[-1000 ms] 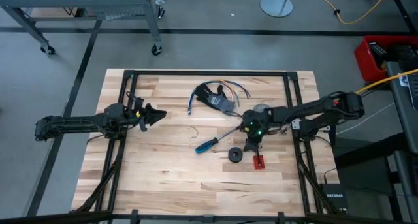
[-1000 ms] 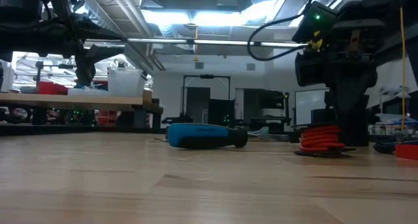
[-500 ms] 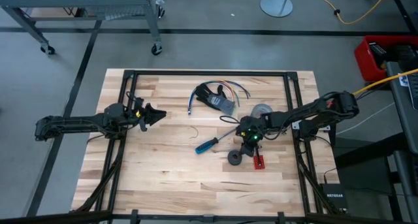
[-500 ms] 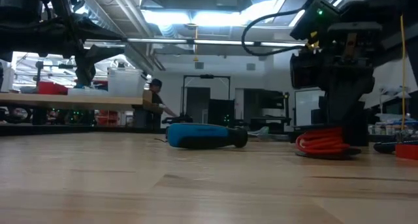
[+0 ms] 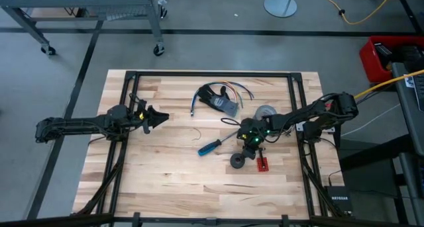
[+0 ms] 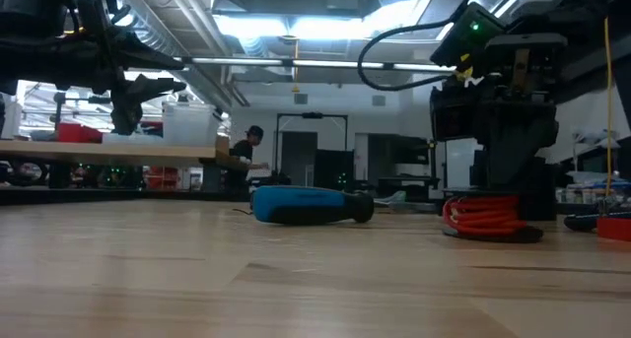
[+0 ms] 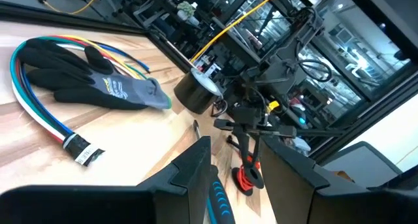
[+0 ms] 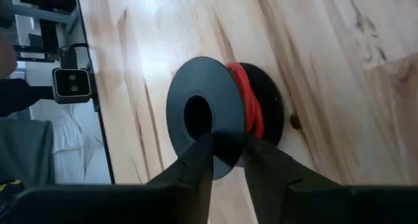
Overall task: Coil cords
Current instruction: Uncoil the red wire from the spool
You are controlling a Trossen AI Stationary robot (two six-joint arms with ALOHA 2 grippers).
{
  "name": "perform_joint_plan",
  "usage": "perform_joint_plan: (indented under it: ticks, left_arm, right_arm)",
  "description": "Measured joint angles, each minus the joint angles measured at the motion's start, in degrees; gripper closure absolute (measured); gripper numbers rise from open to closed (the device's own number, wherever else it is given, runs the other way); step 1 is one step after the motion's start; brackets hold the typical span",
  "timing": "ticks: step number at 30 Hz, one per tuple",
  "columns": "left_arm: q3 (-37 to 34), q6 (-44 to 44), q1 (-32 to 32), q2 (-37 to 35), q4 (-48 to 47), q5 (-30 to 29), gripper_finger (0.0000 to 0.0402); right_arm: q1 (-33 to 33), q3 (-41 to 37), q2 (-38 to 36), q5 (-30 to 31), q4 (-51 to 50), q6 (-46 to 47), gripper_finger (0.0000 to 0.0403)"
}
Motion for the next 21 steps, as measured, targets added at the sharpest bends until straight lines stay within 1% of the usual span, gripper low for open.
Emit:
perform_joint_plan:
  ticks: [4, 5, 10, 15, 21]
  left_arm:
    - [0.0, 0.0, 0.0, 0.0, 0.0, 0.0, 0.0279]
    - [0.0, 0.0, 0.0, 0.0, 0.0, 0.0, 0.0279]
    - [0.0, 0.0, 0.0, 0.0, 0.1, 0.0, 0.0279]
    - [0.0, 0.0, 0.0, 0.0, 0.1, 0.0, 0.0279]
    - [0.0, 0.0, 0.0, 0.0, 0.1, 0.0, 0.0279]
  right_arm:
    - [0.0, 0.0, 0.0, -0.5, 1.1, 0.0, 0.0382]
    - [0.0, 0.1, -0.1, -0.7, 1.3, 0.0, 0.0390]
    - [0.0, 0.0, 0.0, -0.7, 3.5, 0.0, 0.0394]
    - [-0.1, -0.1, 0.1, 0.7, 12.9, -0.2, 0.0399]
    - [-0.8, -0.1, 0.1, 7.8, 27.2, -0.5, 0.0401]
